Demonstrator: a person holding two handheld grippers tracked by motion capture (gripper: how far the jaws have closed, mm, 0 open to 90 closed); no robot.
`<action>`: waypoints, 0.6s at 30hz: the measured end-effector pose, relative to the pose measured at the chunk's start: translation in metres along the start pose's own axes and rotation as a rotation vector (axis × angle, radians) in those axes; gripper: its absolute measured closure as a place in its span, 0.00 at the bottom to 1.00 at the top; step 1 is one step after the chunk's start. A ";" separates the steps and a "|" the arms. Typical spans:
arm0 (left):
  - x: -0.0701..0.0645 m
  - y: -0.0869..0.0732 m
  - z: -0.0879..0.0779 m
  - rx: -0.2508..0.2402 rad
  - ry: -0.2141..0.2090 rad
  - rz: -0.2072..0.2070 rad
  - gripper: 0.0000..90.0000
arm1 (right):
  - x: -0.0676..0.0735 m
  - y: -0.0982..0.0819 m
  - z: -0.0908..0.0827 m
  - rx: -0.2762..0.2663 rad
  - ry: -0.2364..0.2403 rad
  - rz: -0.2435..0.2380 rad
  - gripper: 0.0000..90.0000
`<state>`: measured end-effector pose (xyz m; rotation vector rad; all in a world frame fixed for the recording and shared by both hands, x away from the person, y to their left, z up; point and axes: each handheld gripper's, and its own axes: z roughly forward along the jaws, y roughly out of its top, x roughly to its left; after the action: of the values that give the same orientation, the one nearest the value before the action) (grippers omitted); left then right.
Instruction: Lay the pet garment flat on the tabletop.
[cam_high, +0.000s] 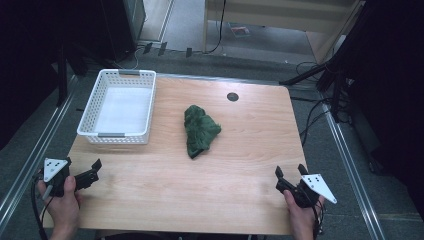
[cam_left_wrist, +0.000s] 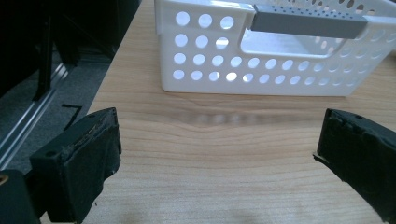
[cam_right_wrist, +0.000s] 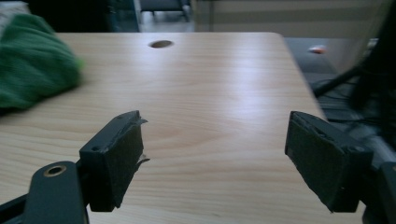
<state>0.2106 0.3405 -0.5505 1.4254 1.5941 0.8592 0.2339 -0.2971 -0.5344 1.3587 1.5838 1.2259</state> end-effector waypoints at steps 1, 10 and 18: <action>0.001 0.000 0.001 0.004 0.009 -0.023 0.00 | 0.004 0.002 0.001 -0.003 0.034 0.003 0.25; 0.004 0.000 0.001 -0.044 0.040 -0.069 0.00 | 0.061 0.037 0.032 0.057 0.196 -0.068 0.28; -0.001 0.000 0.001 -0.026 0.026 -0.003 0.00 | 0.106 0.058 0.067 0.092 0.233 -0.080 0.25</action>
<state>0.2119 0.3394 -0.5508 1.3980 1.5985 0.8971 0.2928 -0.1791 -0.4923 1.2309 1.8577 1.3149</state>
